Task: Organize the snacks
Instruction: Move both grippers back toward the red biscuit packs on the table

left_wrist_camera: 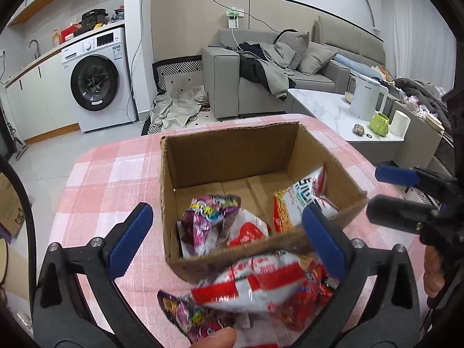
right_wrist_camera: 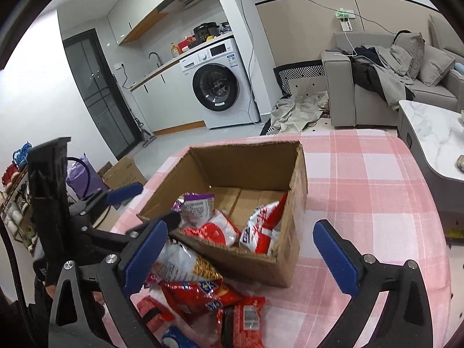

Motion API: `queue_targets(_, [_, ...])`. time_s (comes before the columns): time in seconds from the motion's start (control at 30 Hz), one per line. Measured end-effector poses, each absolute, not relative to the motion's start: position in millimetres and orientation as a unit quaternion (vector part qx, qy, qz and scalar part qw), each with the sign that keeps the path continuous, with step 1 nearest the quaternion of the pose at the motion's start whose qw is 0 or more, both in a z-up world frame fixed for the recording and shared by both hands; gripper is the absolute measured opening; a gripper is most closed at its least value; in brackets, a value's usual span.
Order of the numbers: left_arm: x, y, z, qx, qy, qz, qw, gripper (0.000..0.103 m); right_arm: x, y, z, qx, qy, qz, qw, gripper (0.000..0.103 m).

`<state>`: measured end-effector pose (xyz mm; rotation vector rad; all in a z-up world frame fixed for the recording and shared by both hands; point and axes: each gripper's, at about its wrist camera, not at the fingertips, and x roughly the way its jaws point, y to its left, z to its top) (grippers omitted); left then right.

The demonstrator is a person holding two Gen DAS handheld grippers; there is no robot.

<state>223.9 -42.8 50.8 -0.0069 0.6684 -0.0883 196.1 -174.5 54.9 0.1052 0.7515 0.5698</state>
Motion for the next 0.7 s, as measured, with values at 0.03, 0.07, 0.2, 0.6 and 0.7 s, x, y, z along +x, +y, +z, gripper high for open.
queue_targets(0.03, [218.6, -42.6, 51.0, -0.005, 0.328, -0.043, 0.944, 0.102, 193.7, -176.5, 53.4, 0.048, 0.364, 0.272, 0.890, 0.103])
queue_targets(0.07, [212.0, -41.8, 50.8, -0.007, 0.327, -0.043, 0.944, 0.102, 189.0, -178.6, 52.3, 0.045, 0.365, 0.268, 0.891, 0.102])
queue_targets(0.2, [190.0, -40.4, 47.6, -0.009, 0.327, -0.042, 0.944, 0.102, 173.6, -183.9, 45.7, 0.044, 0.366, 0.266, 0.891, 0.103])
queue_targets(0.6, [136.1, -22.9, 37.1, -0.024, 0.323, -0.033, 0.946, 0.102, 144.8, -193.6, 26.4, 0.040, 0.361, 0.265, 0.893, 0.103])
queue_targets(0.7, [127.1, -19.6, 31.8, -0.026, 0.324, -0.032, 0.945, 0.102, 142.0, -188.5, 21.3, 0.027, 0.367, 0.265, 0.891, 0.103])
